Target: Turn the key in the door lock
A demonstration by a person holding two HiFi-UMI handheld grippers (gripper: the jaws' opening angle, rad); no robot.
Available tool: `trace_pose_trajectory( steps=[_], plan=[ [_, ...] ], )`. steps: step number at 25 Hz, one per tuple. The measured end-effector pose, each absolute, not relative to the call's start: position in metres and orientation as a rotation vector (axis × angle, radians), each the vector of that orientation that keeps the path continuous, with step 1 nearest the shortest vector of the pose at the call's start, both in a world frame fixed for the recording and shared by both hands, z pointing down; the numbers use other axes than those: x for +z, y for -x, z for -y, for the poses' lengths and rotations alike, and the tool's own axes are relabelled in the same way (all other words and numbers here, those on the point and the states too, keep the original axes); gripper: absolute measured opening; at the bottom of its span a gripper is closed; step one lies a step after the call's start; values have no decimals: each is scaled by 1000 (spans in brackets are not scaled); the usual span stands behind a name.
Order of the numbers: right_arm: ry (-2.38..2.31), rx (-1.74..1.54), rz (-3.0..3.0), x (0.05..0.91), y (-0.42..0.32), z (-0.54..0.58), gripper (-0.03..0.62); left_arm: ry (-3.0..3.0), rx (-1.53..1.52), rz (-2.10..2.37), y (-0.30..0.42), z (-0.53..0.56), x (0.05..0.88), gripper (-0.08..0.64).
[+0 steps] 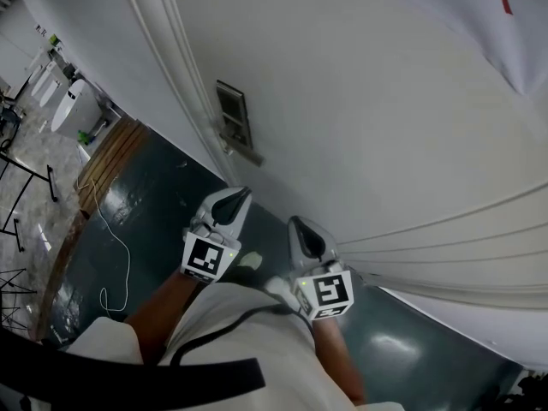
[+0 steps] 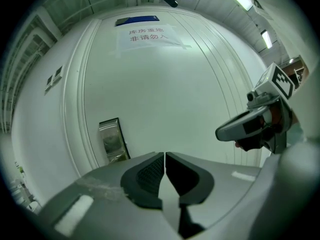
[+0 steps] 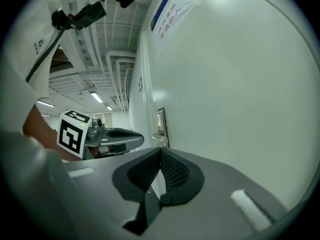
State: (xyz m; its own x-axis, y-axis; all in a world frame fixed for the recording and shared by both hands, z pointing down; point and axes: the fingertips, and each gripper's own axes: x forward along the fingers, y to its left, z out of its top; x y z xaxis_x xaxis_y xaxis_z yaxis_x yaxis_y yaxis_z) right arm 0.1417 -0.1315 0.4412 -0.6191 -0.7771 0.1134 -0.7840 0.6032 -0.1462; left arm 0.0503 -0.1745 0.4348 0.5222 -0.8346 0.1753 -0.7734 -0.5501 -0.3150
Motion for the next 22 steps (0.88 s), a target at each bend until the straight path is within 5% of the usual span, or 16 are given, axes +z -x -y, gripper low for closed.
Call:
trace_pose_trajectory(
  steps=[22],
  plan=[
    [-1384, 312, 2709, 451, -58, 177, 8, 2418, -670, -1245, 26, 233, 489, 49]
  ],
)
